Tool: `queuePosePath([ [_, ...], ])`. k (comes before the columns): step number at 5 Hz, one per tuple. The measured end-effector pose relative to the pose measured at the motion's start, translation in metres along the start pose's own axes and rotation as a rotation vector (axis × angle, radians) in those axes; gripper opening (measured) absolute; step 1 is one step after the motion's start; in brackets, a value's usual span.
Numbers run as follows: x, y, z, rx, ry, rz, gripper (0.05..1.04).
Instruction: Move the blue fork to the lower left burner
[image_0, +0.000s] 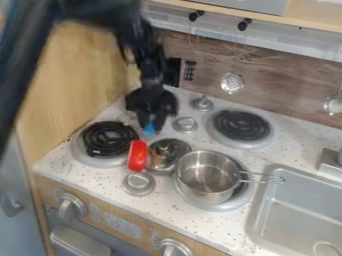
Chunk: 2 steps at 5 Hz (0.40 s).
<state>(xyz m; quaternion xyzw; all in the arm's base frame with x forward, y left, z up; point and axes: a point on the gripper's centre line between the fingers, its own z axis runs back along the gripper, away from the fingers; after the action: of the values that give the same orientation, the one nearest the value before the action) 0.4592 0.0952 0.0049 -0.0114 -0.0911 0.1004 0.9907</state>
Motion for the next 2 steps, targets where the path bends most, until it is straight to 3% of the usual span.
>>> queuePosePath([
  [1,-0.017,0.006,0.022,0.003,-0.033,0.031,0.332],
  [2,-0.046,0.019,0.009,0.002,0.029,0.065,0.331],
])
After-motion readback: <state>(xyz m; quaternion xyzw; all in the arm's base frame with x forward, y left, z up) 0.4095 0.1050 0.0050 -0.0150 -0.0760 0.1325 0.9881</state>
